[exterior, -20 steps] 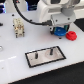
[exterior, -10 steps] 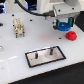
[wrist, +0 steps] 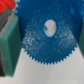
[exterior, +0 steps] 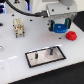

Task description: Insert the blue gear onto the right peg, followed by the red gear

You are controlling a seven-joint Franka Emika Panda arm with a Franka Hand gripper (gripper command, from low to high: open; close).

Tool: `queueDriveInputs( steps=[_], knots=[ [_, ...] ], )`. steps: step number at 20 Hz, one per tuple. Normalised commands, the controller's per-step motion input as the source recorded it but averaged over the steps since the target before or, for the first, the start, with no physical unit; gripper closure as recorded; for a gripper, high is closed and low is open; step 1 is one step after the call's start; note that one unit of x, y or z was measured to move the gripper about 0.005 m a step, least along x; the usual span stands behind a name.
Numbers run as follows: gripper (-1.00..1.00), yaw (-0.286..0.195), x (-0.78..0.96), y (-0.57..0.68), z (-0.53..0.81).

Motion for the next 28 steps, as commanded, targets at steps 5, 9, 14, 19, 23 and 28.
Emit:
queueDriveInputs(
  steps=[5,9,14,19,23,28],
  knots=[
    [1.0,0.0,0.71,-0.31,0.24],
    [1.0,0.0,0.75,-0.3,0.21],
    [1.0,0.0,0.71,-0.31,0.13],
    [1.0,0.0,0.52,-0.19,0.02],
    [1.0,0.0,0.29,-0.25,-0.04],
    [1.0,0.0,0.15,-0.29,-0.08]
  ],
)
